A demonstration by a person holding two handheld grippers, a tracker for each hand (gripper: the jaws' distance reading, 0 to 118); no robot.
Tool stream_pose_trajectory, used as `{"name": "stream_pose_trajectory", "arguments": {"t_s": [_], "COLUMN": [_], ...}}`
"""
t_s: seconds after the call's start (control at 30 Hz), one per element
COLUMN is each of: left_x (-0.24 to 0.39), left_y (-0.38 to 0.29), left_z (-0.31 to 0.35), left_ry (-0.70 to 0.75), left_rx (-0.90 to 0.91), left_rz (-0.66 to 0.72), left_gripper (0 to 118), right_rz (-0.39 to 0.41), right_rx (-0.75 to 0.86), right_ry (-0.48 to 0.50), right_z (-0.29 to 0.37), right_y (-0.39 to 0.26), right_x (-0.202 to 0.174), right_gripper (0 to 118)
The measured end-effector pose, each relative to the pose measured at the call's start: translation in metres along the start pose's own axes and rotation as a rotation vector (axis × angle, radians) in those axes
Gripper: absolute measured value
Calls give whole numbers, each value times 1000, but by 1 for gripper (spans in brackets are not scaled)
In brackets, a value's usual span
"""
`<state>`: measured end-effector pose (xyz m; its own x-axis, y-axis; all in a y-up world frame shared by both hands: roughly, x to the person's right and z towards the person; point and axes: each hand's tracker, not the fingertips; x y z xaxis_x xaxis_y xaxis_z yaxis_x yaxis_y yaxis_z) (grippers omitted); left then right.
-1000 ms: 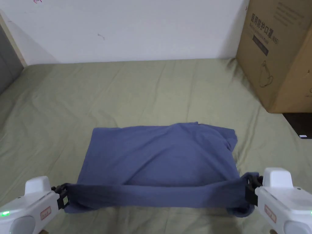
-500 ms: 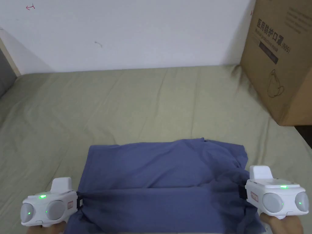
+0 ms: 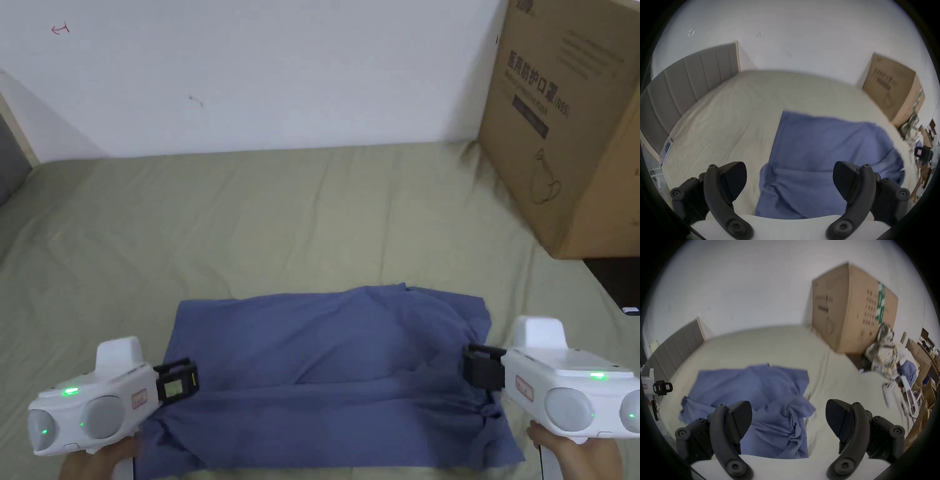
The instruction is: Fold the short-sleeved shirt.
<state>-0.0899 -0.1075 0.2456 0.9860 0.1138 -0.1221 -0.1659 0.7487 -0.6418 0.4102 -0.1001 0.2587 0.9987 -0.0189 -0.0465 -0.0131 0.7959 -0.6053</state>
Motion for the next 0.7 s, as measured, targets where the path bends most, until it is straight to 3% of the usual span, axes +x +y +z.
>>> {"name": "stream_pose_trajectory", "arguments": {"t_s": [0.23,0.3,0.37,0.4,0.43,0.5,0.53,0.57,0.7], "left_x": [31,38,42,44,45,46,47,48,41], "left_y": [1,-7,-17,-20,-24,-31,-34,-36,-39], "left_z": [109,127,141,145,146,151,152,152,146], "left_ry": [-6,12,17,21,24,20,20,33,3], "left_rx": [373,427,461,471,467,470,470,466,402], "left_rz": [-69,-94,-102,-104,-107,-117,-120,-127,-122], "left_gripper": [111,106,82,67,42,20,14,0,0], "right_rz": [36,47,62,75,83,83,81,80,96], "right_rx": [308,351,383,397,403,405,411,421,412], "right_ry": [-28,-53,-73,-80,-83,-76,-76,-76,-79], "right_z": [126,146,161,166,171,178,181,183,182], "right_y": [16,10,3,0,-3,-7,-10,-12,-13], "right_x": [-31,-37,-44,-46,-47,-50,-50,-51,-51], "right_gripper": [95,88,64,44,13,3,2,2,2]}}
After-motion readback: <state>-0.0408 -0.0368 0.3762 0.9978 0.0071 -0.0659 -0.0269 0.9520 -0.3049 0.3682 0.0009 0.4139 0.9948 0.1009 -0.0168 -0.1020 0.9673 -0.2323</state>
